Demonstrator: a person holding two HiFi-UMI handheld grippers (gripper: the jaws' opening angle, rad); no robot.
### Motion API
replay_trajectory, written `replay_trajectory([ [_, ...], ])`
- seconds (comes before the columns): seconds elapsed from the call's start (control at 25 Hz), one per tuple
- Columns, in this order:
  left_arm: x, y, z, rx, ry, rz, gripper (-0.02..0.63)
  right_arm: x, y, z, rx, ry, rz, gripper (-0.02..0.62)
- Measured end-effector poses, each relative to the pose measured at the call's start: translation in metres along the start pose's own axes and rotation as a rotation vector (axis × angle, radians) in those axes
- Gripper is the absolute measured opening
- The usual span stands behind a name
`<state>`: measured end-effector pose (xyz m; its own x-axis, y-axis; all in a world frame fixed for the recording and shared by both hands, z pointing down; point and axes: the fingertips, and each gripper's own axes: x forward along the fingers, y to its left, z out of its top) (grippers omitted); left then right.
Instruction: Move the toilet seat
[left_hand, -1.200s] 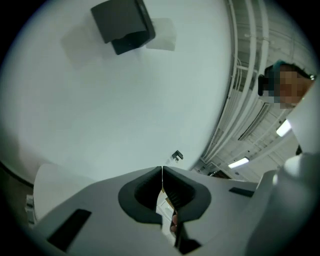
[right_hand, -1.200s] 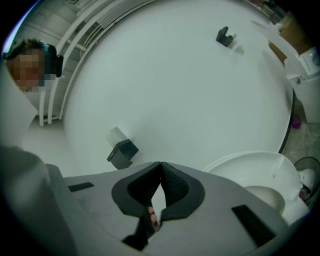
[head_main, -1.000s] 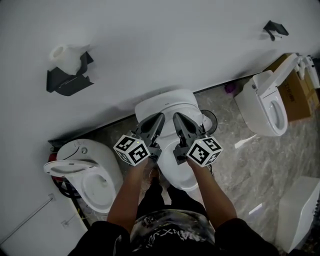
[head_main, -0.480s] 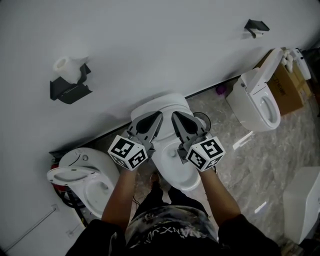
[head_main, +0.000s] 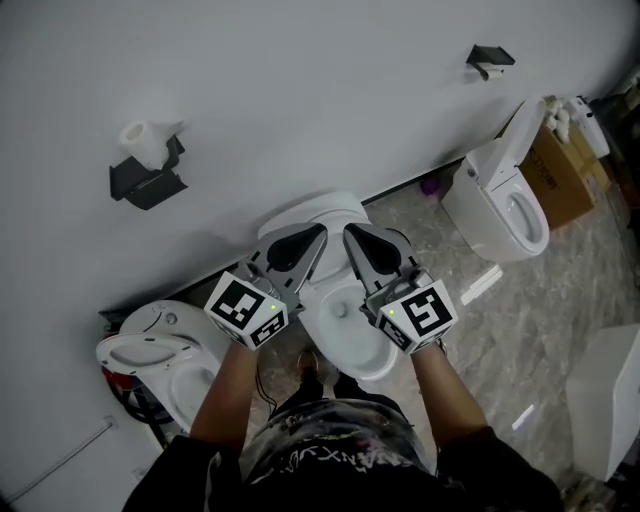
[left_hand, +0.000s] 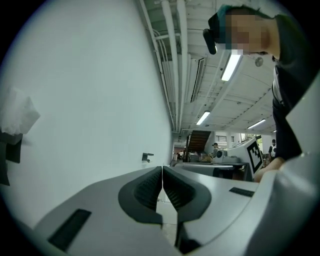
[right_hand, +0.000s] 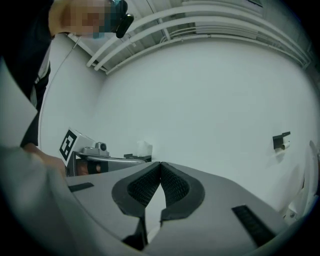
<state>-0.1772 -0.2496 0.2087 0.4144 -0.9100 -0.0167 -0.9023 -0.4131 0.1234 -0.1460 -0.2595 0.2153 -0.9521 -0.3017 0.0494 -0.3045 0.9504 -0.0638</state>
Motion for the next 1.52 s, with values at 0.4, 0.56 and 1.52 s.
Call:
replay_trajectory([
  [0.4, -0.008, -0.041, 0.021, 0.037, 0.030, -0.098, 0.025, -0.040, 0.018, 0.039, -0.086, -0.025, -0.027, 0.005],
  [0.56, -0.015, -0.056, 0.026, 0.052, 0.032, -0.127, 0.025, -0.058, 0.025, 0.044, -0.097, -0.016, -0.032, 0.005],
  [1.52, -0.018, -0.069, 0.019, 0.086, 0.053, -0.129, 0.025, -0.065, 0.036, 0.044, -0.144, -0.053, -0.007, 0.002],
])
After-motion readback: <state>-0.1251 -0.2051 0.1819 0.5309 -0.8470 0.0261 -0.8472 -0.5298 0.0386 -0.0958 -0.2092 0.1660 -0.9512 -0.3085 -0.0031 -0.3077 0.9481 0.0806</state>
